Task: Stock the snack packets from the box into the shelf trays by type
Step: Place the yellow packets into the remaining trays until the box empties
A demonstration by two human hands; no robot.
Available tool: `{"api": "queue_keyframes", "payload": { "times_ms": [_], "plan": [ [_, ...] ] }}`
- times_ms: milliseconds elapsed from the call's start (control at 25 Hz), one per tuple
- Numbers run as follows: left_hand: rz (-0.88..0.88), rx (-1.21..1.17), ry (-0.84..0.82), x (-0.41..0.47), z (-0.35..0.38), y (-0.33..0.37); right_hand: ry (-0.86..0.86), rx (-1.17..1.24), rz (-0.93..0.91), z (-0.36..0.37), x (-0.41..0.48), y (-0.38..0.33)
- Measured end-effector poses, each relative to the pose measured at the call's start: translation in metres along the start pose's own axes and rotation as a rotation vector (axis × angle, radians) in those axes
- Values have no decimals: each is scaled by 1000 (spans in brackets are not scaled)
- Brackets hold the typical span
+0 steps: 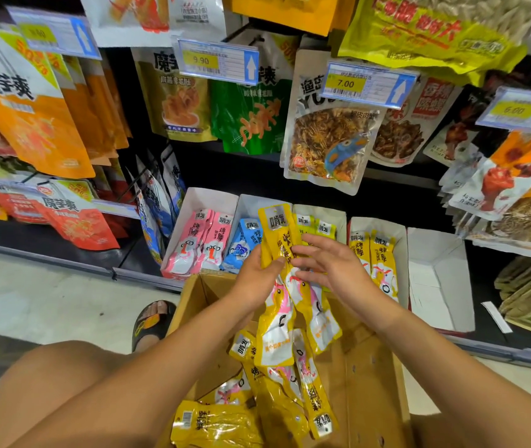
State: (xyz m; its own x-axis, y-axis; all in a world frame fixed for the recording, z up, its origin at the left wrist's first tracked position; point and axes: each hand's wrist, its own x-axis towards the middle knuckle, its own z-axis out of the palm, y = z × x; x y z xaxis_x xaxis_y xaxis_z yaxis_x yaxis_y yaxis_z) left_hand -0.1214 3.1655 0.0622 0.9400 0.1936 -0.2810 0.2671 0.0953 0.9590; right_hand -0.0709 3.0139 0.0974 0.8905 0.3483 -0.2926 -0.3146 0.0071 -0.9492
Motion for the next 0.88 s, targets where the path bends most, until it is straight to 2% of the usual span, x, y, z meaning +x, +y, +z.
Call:
{"api": "queue_keyframes", "payload": {
  "times_ms": [80, 200, 240, 320, 480, 720, 880],
  "plan": [
    [-15, -23, 22, 3, 0, -1, 14, -185, -94, -4, -1, 0],
    [-29, -75, 32, 7, 3, -1, 75, -829, -281, -16, -9, 10],
    [-34, -95, 33, 9, 4, -3, 42, -1001, -273, -17, -11, 16],
    [-39, -103, 36, 12, 7, -5, 3, -1182, -219, -19, -17, 27],
    [-69, -83, -9, 21, 17, -10, 70, -1270, -260, -33, -17, 31],
    [-145, -74, -162, 33, 38, -9, 58, -1099, -98, -62, -9, 32],
    [-193, -30, -154, 42, 49, -19, 180, -1193, 21, -105, 13, 13]
  ]
}}
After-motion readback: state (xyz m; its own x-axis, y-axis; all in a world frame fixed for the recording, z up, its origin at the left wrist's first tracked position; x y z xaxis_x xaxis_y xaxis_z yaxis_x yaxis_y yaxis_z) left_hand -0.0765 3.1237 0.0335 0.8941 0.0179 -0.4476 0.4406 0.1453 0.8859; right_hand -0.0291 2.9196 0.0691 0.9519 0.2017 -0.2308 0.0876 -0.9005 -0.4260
